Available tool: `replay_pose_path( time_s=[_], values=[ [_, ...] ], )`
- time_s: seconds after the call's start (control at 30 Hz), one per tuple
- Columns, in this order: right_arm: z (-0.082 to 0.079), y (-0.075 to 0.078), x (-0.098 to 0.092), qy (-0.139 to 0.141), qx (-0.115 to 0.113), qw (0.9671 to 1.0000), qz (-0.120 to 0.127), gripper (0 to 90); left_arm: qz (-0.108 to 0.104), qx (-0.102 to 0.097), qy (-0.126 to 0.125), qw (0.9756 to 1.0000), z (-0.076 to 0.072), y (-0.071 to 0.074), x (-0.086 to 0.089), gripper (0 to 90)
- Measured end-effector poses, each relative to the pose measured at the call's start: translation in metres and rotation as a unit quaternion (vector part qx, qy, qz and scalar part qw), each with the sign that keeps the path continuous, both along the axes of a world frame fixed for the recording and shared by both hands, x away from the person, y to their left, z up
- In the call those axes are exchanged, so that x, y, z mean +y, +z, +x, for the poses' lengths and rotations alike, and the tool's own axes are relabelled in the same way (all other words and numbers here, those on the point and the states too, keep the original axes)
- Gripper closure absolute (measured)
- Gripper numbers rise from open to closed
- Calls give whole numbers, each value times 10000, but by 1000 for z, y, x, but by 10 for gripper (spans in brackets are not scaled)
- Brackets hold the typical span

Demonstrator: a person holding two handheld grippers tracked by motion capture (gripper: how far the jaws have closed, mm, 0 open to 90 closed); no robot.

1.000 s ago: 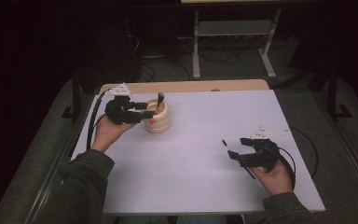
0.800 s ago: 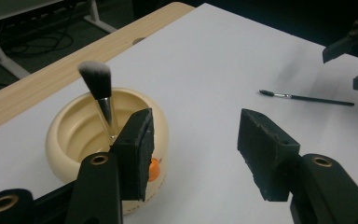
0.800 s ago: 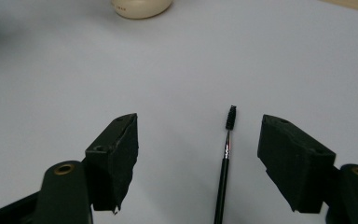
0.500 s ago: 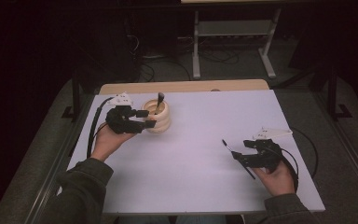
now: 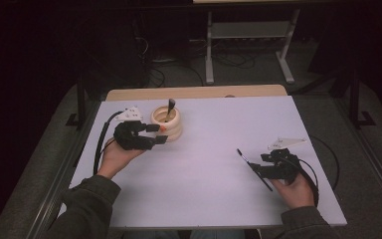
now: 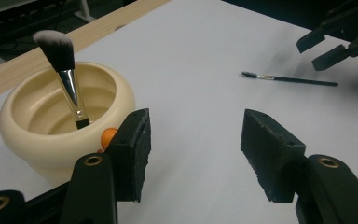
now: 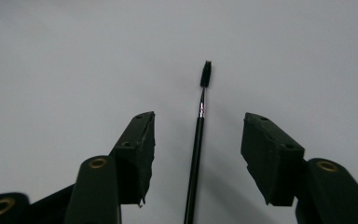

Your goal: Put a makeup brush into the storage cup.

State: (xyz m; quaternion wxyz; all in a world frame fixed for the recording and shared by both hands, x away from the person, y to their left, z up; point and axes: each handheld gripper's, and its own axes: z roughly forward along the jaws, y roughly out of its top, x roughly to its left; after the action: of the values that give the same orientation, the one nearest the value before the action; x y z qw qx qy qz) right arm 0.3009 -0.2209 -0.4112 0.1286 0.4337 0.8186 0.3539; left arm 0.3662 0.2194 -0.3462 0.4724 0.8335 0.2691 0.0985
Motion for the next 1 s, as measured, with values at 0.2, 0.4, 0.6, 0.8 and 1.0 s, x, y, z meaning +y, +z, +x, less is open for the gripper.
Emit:
replay_pose_path(
  time_s=[0.2, 0.4, 0.6, 0.8, 1.0],
  values=[
    [2, -7, 1, -26, 200, 9997, -126, 498, -35, -3, -46, 10000, -4, 0, -1, 419],
    [3, -10, 2, -93, 358, 9992, -154, 548, -38, -16, -71, 10000, -7, -3, -5, 416],
    [3, -15, 5, -120, 513, 9982, -300, 601, -14, -47, -120, 9999, -10, -6, -6, 413],
    [3, -17, 5, -140, 688, 9967, -415, 677, 3, -28, -118, 9999, -13, -8, -5, 412],
    [3, -18, 5, -186, 799, 9955, -464, 720, 19, -28, -140, 9999, -14, -10, -5, 409]
  ],
)
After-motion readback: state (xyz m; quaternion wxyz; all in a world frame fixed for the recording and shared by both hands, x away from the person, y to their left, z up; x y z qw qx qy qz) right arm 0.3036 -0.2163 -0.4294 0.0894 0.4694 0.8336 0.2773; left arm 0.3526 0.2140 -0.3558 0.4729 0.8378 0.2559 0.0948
